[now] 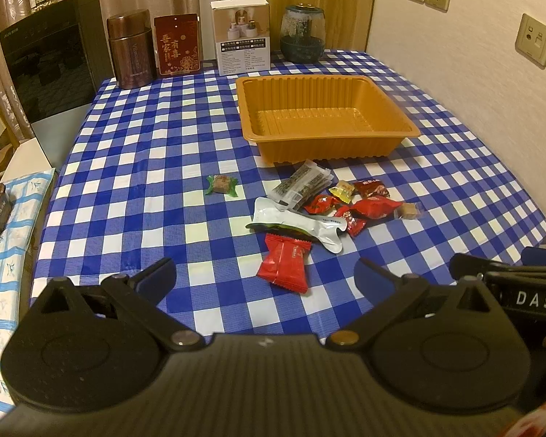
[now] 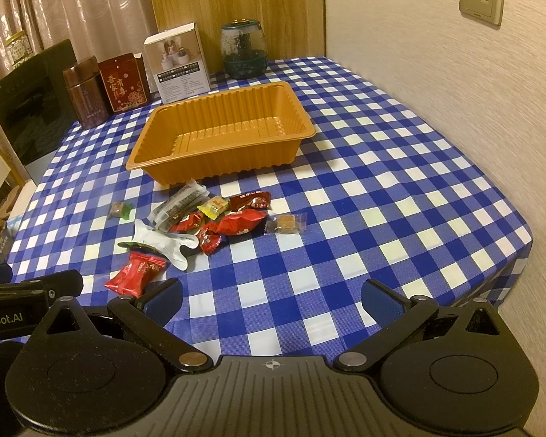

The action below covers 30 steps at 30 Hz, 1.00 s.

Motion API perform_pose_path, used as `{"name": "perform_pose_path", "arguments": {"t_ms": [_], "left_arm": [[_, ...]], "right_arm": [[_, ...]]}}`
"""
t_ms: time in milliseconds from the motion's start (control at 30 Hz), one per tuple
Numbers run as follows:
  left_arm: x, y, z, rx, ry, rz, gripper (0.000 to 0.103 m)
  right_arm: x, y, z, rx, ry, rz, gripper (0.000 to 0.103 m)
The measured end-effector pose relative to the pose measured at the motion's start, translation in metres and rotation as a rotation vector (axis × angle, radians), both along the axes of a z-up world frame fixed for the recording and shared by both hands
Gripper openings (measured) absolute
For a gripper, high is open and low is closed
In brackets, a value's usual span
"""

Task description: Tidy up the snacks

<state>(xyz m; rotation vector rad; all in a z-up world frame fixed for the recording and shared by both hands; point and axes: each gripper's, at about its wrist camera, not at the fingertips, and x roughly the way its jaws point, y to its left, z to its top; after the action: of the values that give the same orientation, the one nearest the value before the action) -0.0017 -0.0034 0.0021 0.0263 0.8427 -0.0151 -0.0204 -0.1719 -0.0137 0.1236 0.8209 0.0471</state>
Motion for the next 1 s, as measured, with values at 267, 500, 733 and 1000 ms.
{"name": "perform_pose_path", "arguments": {"t_ms": [267,500,733,1000], "left_arm": [[0.0000,0.0014,-0.0003,-0.004,0.000,0.000,0.103],[-0.0001,0.0017,-0.0003,-0.005,0.000,0.000,0.103],[0.0000,0.0026,-0.0005,-0.007,0.000,0.000,0.103],[-0.0001,0.0027,-0.0004,-0.008,0.000,0.000,0.103]], "right_arm": [[0.0000,-0.0002,-0.0001,0.000,0.000,0.000,0.103],[-0.0001,-0.0001,-0.0003,0.000,0.000,0.000,0.103],[-0.0002,-0.0001,-0.0002,0.000,0.000,0.000,0.103],[-0.0001,-0.0001,-0.0001,0.000,0.000,0.000,0.103]]}}
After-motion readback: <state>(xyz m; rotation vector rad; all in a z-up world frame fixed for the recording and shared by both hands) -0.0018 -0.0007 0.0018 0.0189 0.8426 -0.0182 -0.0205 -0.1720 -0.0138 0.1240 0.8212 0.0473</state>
